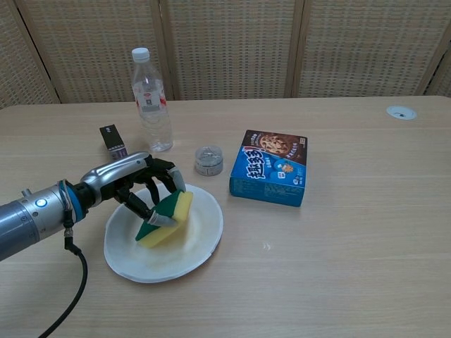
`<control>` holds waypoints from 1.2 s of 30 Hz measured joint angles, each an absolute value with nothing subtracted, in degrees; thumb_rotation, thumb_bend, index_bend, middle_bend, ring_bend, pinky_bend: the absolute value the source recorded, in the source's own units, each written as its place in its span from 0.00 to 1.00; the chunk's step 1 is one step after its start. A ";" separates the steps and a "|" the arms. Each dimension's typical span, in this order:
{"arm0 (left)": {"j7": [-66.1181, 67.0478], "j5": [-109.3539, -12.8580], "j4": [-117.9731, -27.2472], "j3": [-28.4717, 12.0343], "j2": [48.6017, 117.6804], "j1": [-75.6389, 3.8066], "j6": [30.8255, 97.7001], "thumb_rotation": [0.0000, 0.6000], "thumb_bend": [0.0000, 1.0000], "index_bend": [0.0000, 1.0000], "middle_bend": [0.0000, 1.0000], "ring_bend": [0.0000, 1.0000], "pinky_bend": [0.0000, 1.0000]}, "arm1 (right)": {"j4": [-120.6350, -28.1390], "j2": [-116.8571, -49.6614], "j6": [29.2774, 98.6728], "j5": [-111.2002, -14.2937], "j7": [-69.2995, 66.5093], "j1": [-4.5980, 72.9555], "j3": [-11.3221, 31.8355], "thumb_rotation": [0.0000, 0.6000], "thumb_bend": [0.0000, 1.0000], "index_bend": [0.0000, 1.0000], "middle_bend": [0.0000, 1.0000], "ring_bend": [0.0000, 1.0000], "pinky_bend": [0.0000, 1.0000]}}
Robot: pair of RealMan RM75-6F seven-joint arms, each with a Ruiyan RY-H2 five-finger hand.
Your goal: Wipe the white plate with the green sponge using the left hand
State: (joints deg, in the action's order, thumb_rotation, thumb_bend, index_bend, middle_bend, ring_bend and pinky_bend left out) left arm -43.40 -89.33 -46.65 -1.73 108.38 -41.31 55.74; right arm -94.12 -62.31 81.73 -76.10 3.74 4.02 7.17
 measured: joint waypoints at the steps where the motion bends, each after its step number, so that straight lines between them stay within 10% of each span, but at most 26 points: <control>1: -43.86 -89.40 -46.08 -1.47 108.65 -41.18 55.82 1.00 0.04 0.52 0.44 0.33 0.44 | -94.14 -62.27 81.77 -76.16 3.65 4.02 7.17 1.00 0.00 0.00 0.00 0.00 0.00; 36: -45.26 -87.36 -46.97 -3.99 108.66 -42.95 57.49 1.00 0.04 0.53 0.45 0.33 0.44 | -94.55 -62.18 82.05 -76.45 3.93 4.03 7.01 1.00 0.00 0.00 0.00 0.00 0.00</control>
State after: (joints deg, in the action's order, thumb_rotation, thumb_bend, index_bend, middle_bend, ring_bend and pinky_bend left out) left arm -45.26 -87.36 -46.97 -3.99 108.66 -42.95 57.49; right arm -94.55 -62.18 82.05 -76.45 3.93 4.03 7.01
